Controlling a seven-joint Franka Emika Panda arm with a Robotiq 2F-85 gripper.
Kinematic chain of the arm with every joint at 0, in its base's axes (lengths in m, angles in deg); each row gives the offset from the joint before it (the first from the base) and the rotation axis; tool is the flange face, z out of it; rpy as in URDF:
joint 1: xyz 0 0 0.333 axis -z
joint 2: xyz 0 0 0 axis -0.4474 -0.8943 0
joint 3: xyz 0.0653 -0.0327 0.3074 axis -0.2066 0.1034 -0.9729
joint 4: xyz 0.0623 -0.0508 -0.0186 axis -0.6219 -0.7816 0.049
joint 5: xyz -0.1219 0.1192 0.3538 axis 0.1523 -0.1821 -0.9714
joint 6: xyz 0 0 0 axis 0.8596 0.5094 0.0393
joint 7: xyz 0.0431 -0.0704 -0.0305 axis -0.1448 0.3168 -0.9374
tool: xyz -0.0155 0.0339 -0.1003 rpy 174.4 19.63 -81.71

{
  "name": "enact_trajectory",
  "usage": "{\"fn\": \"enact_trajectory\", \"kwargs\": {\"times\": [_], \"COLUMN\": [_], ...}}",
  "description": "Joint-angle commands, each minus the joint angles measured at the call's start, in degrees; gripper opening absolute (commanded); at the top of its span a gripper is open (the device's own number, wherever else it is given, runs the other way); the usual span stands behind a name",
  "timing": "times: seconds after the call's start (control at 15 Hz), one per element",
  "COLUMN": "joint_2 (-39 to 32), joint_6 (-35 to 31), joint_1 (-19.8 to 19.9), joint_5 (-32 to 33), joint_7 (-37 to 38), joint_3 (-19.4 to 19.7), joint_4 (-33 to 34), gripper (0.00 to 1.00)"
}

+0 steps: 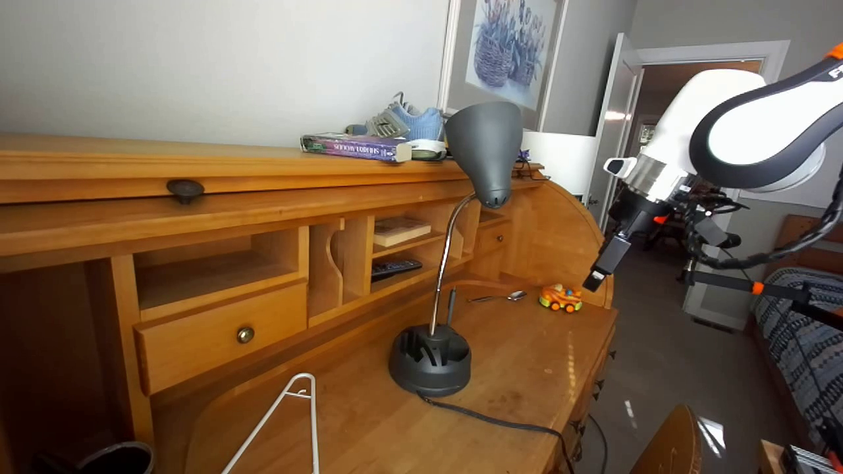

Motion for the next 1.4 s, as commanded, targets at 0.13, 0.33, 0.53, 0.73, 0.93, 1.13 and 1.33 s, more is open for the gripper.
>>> {"fn": "enact_trajectory", "kwargs": {"times": [0.13, 0.33, 0.53, 0.73, 0.93, 1.13, 1.33], "joint_2": [-12.18, -16.63, -20.09, -18.66, -20.03, -22.79, -24.79], "joint_6": [-16.1, -17.82, -16.7, -16.52, -17.01, -17.25, -17.1], "joint_1": [-4.28, -8.49, -11.08, -10.09, -9.57, -9.57, -10.37], "joint_5": [-9.66, -16.18, -21.89, -19.9, -19.66, -21.93, -25.36], "joint_7": [2.81, 2.21, 0.91, 1.92, 3.93, 8.46, 11.74], "joint_3": [-0.01, 1.61, 1.85, 0.97, 0.94, 0.85, 0.63], "joint_4": [-0.02, 1.28, 3.34, 2.38, 3.14, 4.54, 6.04], "gripper": [1.0, 1.0, 1.0, 1.0, 1.0, 1.0, 1.0]}}
